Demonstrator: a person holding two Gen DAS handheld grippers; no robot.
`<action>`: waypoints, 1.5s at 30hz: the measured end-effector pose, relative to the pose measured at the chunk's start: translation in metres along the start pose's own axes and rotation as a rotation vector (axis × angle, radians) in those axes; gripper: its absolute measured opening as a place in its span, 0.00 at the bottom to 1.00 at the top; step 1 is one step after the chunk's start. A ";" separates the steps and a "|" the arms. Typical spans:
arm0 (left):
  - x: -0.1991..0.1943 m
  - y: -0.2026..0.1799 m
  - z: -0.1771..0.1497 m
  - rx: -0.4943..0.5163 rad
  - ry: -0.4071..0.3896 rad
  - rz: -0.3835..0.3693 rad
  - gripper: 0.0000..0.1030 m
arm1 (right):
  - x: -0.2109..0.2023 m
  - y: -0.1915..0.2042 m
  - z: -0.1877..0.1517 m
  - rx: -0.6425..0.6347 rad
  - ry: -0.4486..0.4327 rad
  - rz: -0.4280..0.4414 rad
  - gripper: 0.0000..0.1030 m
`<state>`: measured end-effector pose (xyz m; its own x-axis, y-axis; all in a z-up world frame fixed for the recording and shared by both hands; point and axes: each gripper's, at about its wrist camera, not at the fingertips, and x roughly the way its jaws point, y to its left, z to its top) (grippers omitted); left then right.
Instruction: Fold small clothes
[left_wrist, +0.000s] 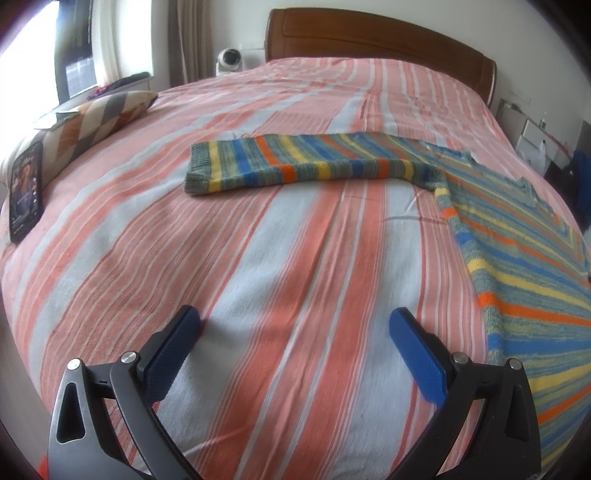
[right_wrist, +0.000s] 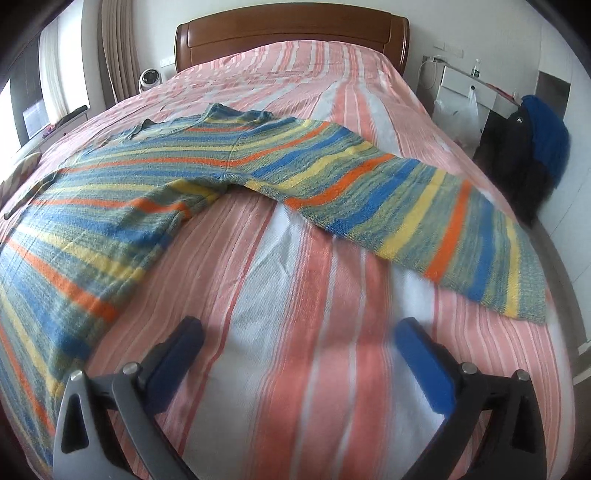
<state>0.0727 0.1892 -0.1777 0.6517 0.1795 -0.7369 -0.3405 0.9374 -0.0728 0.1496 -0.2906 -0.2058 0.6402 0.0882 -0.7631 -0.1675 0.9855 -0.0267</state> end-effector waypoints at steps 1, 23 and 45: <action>0.000 0.000 0.000 0.000 0.000 0.000 0.99 | 0.001 -0.001 0.000 0.000 0.001 -0.001 1.00; 0.004 0.003 0.000 0.002 -0.008 0.004 1.00 | 0.003 -0.005 0.003 -0.001 0.001 -0.001 1.00; 0.004 0.001 0.000 0.009 -0.011 0.013 1.00 | 0.003 -0.005 0.003 -0.002 0.001 -0.001 1.00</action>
<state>0.0752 0.1906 -0.1806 0.6548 0.1950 -0.7303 -0.3426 0.9378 -0.0568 0.1548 -0.2950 -0.2059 0.6393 0.0871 -0.7640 -0.1685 0.9853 -0.0287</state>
